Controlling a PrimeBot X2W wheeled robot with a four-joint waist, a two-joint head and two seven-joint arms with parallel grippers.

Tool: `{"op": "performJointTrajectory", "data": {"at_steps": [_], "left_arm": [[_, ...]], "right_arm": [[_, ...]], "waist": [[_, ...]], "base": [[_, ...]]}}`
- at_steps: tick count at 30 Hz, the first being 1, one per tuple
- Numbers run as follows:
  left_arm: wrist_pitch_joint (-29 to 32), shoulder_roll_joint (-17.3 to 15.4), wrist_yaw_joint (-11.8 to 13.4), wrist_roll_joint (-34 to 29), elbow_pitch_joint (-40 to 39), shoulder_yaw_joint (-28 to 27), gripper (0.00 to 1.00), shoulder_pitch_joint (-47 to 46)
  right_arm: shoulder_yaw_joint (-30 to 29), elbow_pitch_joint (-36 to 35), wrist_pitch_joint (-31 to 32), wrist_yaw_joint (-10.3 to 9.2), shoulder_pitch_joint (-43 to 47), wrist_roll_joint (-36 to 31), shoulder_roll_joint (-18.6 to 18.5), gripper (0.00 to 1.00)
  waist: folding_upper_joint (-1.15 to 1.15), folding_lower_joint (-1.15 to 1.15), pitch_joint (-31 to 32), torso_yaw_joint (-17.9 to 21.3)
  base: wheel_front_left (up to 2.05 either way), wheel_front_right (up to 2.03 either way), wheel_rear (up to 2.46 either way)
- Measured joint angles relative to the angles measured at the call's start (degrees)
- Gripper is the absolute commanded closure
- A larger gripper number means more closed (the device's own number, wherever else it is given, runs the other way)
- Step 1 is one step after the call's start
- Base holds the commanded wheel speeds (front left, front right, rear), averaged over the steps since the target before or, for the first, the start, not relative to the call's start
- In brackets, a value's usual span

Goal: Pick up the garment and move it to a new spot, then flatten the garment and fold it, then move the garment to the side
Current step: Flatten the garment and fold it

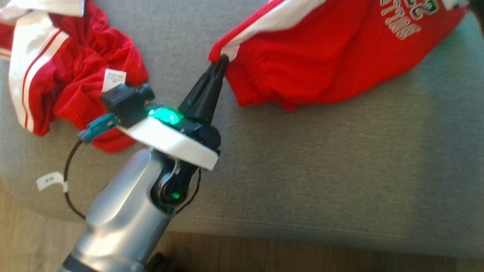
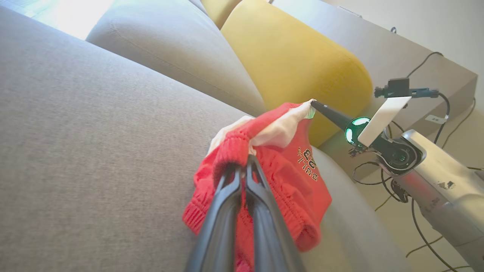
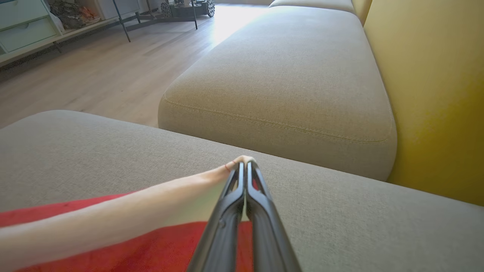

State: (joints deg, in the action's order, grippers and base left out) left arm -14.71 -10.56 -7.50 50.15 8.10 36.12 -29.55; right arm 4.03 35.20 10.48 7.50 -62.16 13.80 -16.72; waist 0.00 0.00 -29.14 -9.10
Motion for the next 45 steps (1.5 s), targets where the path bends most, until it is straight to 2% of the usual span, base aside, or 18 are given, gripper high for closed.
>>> {"op": "performJointTrajectory", "data": {"at_steps": [5, 6, 8, 9, 10, 11, 12, 13, 17, 22, 29, 37, 38, 39, 41, 45], "left_arm": [[0.0, 2.4, 0.0, -0.2, 3.8, -0.8, 1.00, -2.9], [0.0, 2.9, 0.0, -0.3, 4.6, -1.3, 1.00, -3.2], [0.0, 3.7, 0.0, -0.6, 6.2, -1.5, 1.00, -3.6], [0.0, 3.9, 0.0, -0.6, 6.7, -1.4, 1.00, -3.6], [0.0, 4.2, 0.0, -0.5, 7.2, -1.3, 0.94, -3.6], [0.0, 4.3, 0.0, -0.4, 7.6, -0.9, 0.67, -3.7], [0.0, 4.3, 0.0, -0.2, 7.9, -0.6, 0.13, -3.8], [0.0, 4.4, 0.0, -0.1, 8.2, -0.4, 0.00, -4.0], [0.0, 4.6, 0.0, -1.1, 8.6, -0.5, 0.00, -4.5], [0.0, 4.5, 0.0, -7.8, 5.9, -5.1, 0.00, -1.4], [0.0, 5.8, 0.0, -19.6, 0.1, -8.5, 0.00, 6.3], [0.0, 7.3, 0.0, -23.2, -2.8, -9.1, 0.00, 10.7], [0.0, 7.3, 0.0, -23.6, -2.8, -9.1, 0.00, 10.7], [0.0, 7.3, 0.0, -23.9, -2.8, -9.1, 0.00, 10.7], [0.0, 7.4, 0.0, -24.4, -2.8, -9.2, 0.00, 10.8], [0.0, 7.6, 0.0, -25.0, -3.0, -9.7, 0.00, 11.3]], "right_arm": [[1.0, 8.6, -4.6, 0.01, -6.1, -1.4, 0.3, 1.00], [1.0, 10.2, -5.5, 0.01, -6.9, -1.6, 0.4, 0.95], [0.8, 13.4, -7.2, 0.00, -8.1, -1.8, 0.4, 0.91], [0.8, 14.8, -7.9, 0.00, -8.5, -2.1, 0.4, 0.77], [0.8, 16.3, -8.6, 0.00, -8.9, -2.2, 0.5, 0.55], [0.8, 17.5, -9.3, 0.00, -9.2, -2.2, 0.6, 0.00], [0.8, 18.6, -10.3, 0.00, -9.3, -2.2, 0.7, 0.00], [0.7, 19.6, -11.3, 0.01, -9.4, -1.9, 0.8, 0.00], [2.4, 22.5, -12.5, 0.00, -9.7, 0.7, 0.6, 0.00], [7.4, 23.8, -6.3, 0.00, -8.7, 8.4, -0.3, 0.00], [13.1, 22.4, 0.2, 0.00, -3.1, 15.8, -6.4, 0.00], [16.7, 20.7, 1.7, 0.00, -1.5, 21.4, -7.6, 0.00], [17.0, 20.8, 1.7, 0.00, -1.5, 21.6, -7.7, 0.07], [17.3, 20.8, 1.7, 0.00, -1.4, 21.6, -7.9, 0.41], [17.9, 21.2, 1.7, 0.00, -1.3, 22.1, -8.0, 1.00], [17.8, 22.9, -0.9, 0.01, -0.5, 22.6, -7.8, 1.00]], "waist": [[0.00, 0.01, -3.3, -2.7], [0.00, 0.01, -3.8, -3.2], [0.00, 0.00, -4.5, -4.1], [0.00, 0.01, -4.7, -4.5], [0.00, 0.01, -4.9, -4.8], [0.00, 0.01, -5.1, -4.9], [0.00, 0.01, -5.1, -5.0], [0.00, 0.01, -5.0, -5.0], [0.00, 0.00, -4.1, -4.6], [0.00, 0.00, -2.2, -3.4], [0.00, 0.00, 0.0, -3.3], [0.00, -0.01, 0.7, -5.1], [0.00, -0.01, 0.8, -5.3], [0.00, -0.01, 0.9, -5.4], [0.00, 0.00, 1.1, -5.5], [0.00, 0.00, 2.1, -4.9]], "base": [[0.00, 0.00, 0.00], [0.00, 0.00, 0.00], [0.00, 0.00, 0.00], [0.00, 0.00, 0.00], [0.00, 0.00, 0.00], [0.00, 0.00, 0.00], [0.00, 0.00, 0.00], [0.00, 0.00, 0.00], [0.00, 0.00, 0.00], [0.00, 0.00, 0.00], [0.00, 0.00, 0.00], [0.00, 0.00, 0.00], [0.00, 0.00, 0.00], [0.00, 0.00, 0.00], [0.00, 0.00, 0.00], [0.00, 0.00, 0.00]]}}
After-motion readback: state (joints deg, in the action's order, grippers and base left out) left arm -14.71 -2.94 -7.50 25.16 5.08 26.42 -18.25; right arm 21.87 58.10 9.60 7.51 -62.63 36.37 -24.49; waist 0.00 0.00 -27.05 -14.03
